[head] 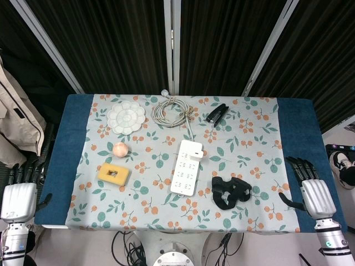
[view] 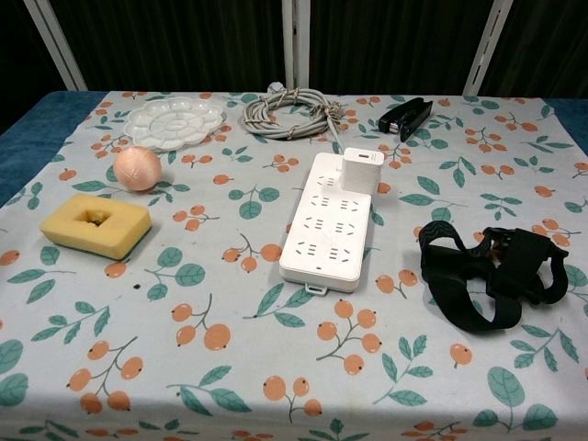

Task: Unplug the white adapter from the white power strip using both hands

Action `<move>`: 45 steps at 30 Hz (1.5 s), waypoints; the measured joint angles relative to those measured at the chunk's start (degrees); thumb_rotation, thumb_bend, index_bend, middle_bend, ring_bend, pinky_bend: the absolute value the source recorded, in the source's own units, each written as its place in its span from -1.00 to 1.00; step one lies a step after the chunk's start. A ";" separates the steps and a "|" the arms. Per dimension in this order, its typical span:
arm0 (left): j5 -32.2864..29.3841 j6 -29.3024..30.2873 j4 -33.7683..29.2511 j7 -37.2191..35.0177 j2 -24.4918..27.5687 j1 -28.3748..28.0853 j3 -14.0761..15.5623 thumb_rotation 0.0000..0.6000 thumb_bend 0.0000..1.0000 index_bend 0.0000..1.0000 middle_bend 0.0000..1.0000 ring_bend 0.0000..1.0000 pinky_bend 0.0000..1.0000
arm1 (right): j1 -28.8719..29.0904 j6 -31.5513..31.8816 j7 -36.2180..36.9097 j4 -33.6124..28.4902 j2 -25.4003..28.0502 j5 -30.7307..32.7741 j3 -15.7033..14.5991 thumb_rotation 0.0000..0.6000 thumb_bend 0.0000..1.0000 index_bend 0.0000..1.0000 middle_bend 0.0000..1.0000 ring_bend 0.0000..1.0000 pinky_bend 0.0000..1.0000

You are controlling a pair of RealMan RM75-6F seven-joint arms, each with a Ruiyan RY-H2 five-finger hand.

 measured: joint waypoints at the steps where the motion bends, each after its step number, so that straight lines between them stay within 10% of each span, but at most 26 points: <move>1: -0.43 -0.31 -0.09 0.01 0.20 -0.25 -0.36 1.00 -0.62 -0.77 -0.86 -1.00 -1.00 | 0.20 -0.33 -0.61 -0.19 0.00 0.42 0.22 1.00 -0.68 -1.00 -0.87 -1.00 -1.00; 23: 3.13 -3.42 0.06 -0.33 0.61 -3.27 -0.17 1.00 -0.62 -0.72 -0.82 -1.00 -1.00 | 2.50 -1.88 -3.67 -3.20 0.89 -1.46 1.17 1.00 -0.63 -1.00 -0.79 -1.00 -0.92; 34: 13.44 -18.89 1.25 -4.52 -2.89 -17.25 -0.53 1.00 -0.57 -0.47 -0.59 -0.82 -0.74 | 12.42 -13.77 -4.61 -6.50 3.17 -3.63 3.66 1.00 -0.45 -1.00 -0.74 -1.00 -0.80; 45: 14.62 -40.82 10.91 -10.41 -16.34 -37.39 -3.20 1.00 -0.50 -0.47 -0.56 -0.78 -0.70 | 29.79 -33.66 -15.29 -4.73 -2.40 8.66 10.10 1.00 -0.45 -1.00 -0.70 -0.98 -0.71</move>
